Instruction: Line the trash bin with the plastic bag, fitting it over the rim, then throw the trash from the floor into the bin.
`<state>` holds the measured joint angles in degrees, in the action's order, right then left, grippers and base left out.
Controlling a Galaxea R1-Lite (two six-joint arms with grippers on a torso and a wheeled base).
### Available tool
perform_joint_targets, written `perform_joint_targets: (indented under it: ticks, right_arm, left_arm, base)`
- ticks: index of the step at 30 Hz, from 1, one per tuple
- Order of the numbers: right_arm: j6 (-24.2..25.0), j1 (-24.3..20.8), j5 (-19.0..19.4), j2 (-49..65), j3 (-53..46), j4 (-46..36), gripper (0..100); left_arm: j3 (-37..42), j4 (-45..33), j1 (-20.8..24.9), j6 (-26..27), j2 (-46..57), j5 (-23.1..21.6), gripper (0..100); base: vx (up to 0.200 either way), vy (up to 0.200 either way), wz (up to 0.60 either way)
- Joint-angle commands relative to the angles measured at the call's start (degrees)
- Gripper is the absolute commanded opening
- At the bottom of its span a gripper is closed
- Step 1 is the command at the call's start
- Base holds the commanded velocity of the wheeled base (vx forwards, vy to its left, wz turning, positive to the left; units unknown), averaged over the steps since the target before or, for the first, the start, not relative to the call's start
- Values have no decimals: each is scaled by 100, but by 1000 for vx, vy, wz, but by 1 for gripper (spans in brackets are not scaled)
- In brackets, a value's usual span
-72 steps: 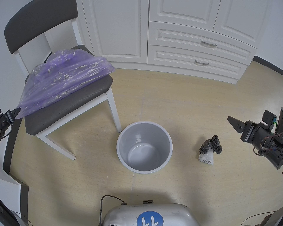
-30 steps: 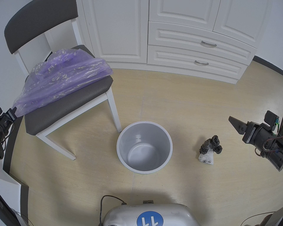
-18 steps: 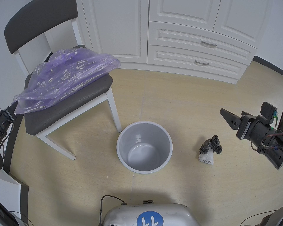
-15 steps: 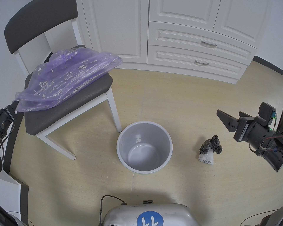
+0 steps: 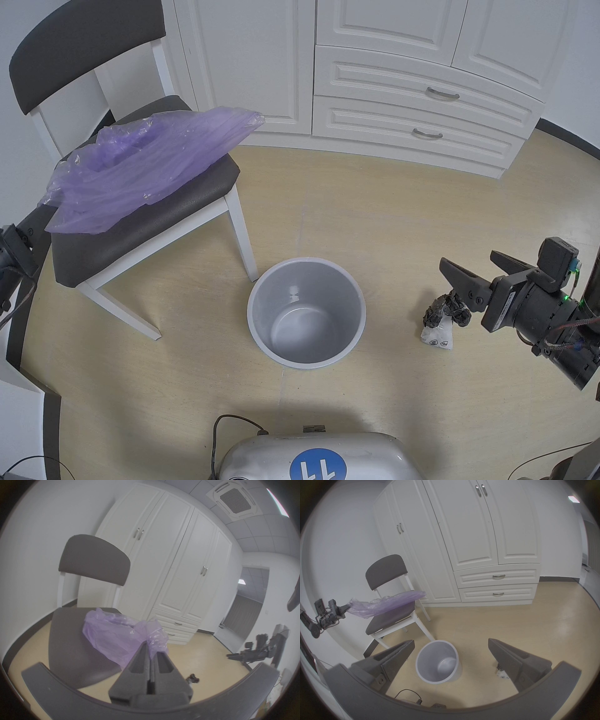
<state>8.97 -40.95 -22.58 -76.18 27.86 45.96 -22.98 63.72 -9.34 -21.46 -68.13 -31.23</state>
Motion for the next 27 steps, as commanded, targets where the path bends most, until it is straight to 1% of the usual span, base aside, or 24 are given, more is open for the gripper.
perform_joint_targets:
  ticks: [1,4,5,8,13,15,20,22,23,24,25,26,27]
  right_arm:
    - [-97,-159,16,-169,-237,194,100]
    - [-97,-185,16,-213,-272,194,100]
    - [-97,-273,16,-222,-298,194,100]
    - [-80,-414,16,-283,-325,194,100]
    - [-10,-537,8,-565,-333,238,100]
    - [17,-572,8,-705,-333,370,100]
    - [289,-669,16,-1074,-342,941,100]
    - [333,-669,16,-1162,-333,1038,100]
    - [342,-678,16,-1162,-333,1038,100]
    - [439,-713,8,-1215,-316,1020,100]
    - [474,-739,16,-1215,-307,994,100]
    - [474,-739,16,-1215,-307,994,100]
    - [597,-757,52,-1268,-237,959,100]
  left_arm:
    - [-137,-809,688,-8,1267,-14,0]
    - [-172,-1090,907,-8,1496,-14,0]
    - [-172,-1195,1057,-17,1619,-14,0]
    - [-145,-1318,1277,-8,1804,-14,0]
    - [-119,-1327,1364,-8,1821,-23,0]
    - [-101,-1327,1488,-17,1830,-23,0]
    - [-110,-1450,1857,-69,1830,-14,0]
    - [-172,-1740,2155,-113,1830,-14,0]
    - [-181,-1767,2173,-113,1830,-14,0]
    - [-383,-2206,2498,-298,1830,3,0]
    - [-488,-2426,2604,-386,1830,12,0]
    - [-488,-2426,2604,-386,1830,12,0]
    - [-928,-3243,2885,-702,1812,21,0]
  base:
    - [0,0,0]
    - [0,0,0]
    - [0,0,0]
    - [0,0,0]
    - [0,0,0]
    - [0,0,0]
    - [0,0,0]
    - [0,0,0]
    - [0,0,0]
    - [0,0,0]
    - [0,0,0]
    - [0,0,0]
    - [0,0,0]
